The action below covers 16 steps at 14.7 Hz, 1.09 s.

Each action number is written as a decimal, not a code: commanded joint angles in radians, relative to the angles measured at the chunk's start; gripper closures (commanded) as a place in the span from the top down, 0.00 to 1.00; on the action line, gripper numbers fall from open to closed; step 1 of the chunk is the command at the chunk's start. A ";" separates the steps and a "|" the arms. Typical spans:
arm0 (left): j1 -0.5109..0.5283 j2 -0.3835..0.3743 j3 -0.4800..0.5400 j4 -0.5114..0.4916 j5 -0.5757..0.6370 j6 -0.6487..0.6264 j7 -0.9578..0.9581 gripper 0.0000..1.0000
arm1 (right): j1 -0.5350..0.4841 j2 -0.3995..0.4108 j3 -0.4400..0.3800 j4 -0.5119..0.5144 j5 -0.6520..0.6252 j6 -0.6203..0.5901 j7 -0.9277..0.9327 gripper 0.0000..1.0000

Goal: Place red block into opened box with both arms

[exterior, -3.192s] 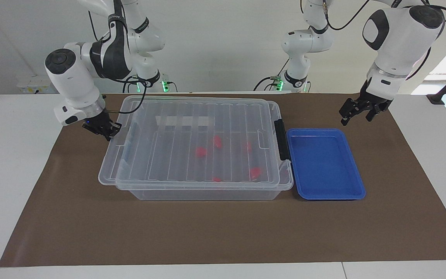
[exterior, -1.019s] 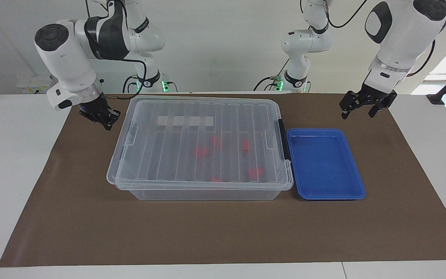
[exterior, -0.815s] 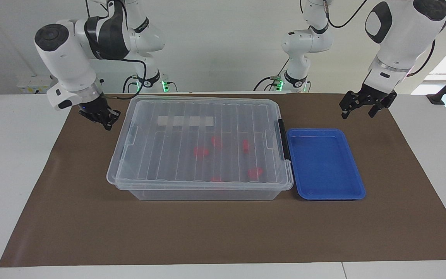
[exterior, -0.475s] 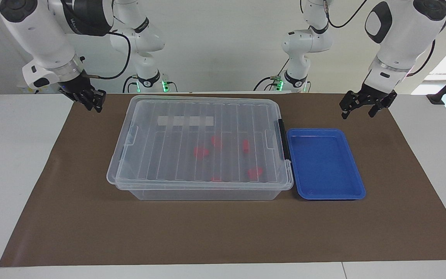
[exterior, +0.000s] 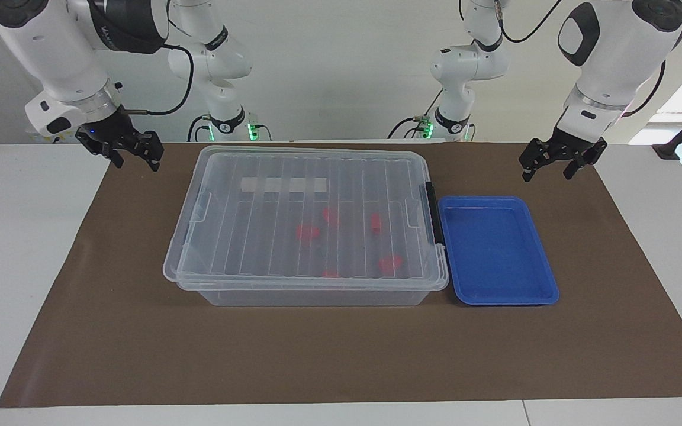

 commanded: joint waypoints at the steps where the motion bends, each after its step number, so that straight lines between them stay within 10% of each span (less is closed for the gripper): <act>1: 0.011 -0.010 -0.006 -0.001 0.008 -0.019 0.010 1.00 | -0.007 0.008 0.003 0.014 0.035 0.016 -0.001 1.00; 16: 0.011 -0.010 -0.006 -0.001 0.008 -0.019 0.008 1.00 | 0.000 0.014 0.015 0.035 0.049 -0.027 -0.003 1.00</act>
